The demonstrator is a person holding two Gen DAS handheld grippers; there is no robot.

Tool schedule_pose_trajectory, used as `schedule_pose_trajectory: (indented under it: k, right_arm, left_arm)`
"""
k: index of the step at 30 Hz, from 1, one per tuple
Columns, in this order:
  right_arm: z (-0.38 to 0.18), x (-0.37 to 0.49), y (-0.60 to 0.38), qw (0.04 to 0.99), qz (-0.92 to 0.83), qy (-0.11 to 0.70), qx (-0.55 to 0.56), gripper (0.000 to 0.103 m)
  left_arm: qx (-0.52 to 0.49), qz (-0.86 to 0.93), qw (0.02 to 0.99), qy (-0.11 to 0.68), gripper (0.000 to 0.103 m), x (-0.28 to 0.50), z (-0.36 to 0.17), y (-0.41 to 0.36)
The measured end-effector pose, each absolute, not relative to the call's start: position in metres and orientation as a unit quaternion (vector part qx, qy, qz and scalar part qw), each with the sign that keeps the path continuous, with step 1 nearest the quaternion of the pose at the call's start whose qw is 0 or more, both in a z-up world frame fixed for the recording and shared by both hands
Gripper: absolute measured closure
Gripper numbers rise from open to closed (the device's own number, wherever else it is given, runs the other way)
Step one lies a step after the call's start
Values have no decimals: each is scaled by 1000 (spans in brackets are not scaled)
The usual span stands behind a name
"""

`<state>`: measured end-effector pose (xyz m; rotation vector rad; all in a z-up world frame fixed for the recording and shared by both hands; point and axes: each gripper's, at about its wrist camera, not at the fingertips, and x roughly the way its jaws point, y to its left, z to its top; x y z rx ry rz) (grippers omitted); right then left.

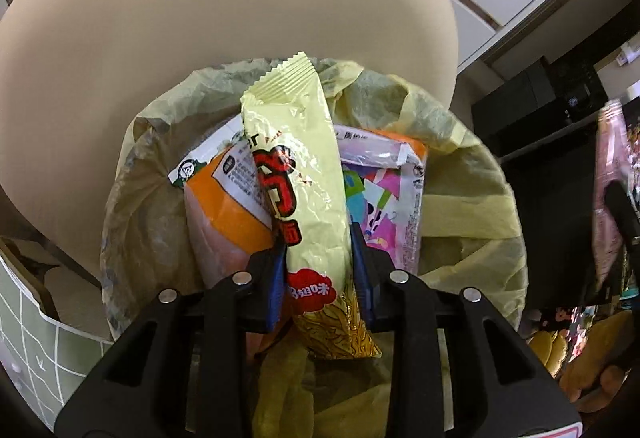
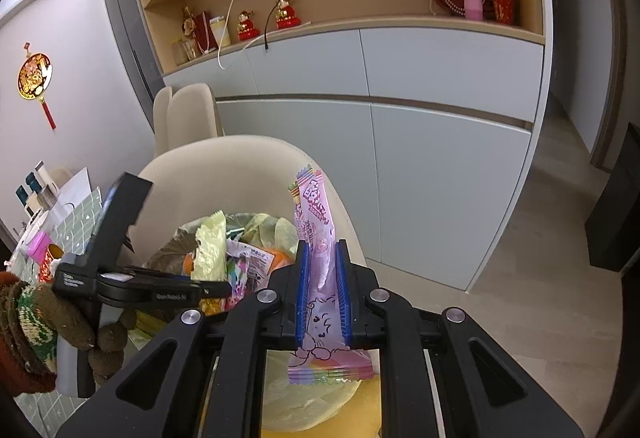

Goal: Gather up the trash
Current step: 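Carry both held snacks to the yellow-lined bin and open both grippers over it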

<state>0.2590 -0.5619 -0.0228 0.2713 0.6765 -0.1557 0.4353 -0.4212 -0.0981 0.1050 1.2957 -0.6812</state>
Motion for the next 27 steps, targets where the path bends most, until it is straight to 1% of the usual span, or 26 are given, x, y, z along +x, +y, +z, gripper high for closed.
schedule_pose_trajectory:
  k: [3, 5, 9, 11, 12, 14, 23, 25, 26, 27]
  right_arm:
    - [-28, 262, -561, 929, -70, 337, 133, 89]
    - [-29, 265, -558, 929, -63, 340, 133, 89]
    - [-27, 275, -547, 932, -36, 335, 135, 89]
    - [-26, 282, -536, 933, -20, 334, 130, 89]
    - [-25, 288, -530, 933, -12, 335, 127, 89]
    - [-26, 296, -520, 933, -2, 337, 124, 89]
    - [-40, 317, -490, 928, 21, 353, 118, 89]
    - [-43, 317, -488, 926, 20, 356, 125, 88]
    - [-47, 318, -487, 923, 19, 362, 131, 83]
    - [-48, 319, -488, 921, 20, 365, 135, 74]
  left_arm:
    - [37, -327, 751, 572, 70, 426, -89, -412]
    - [24, -338, 753, 564, 61, 421, -82, -405]
    - [17, -346, 770, 537, 58, 406, -62, -384]
    - [13, -344, 779, 525, 53, 399, -53, -372]
    - [9, -344, 784, 516, 52, 395, -47, -365]
    - [4, -346, 791, 504, 46, 387, -37, -353]
    - [-41, -319, 820, 474, 45, 366, -9, -291]
    - [-45, -313, 827, 465, 45, 360, -4, -290]
    - [-45, -309, 832, 459, 45, 356, 0, -285]
    - [-46, -305, 837, 452, 45, 351, 2, -279]
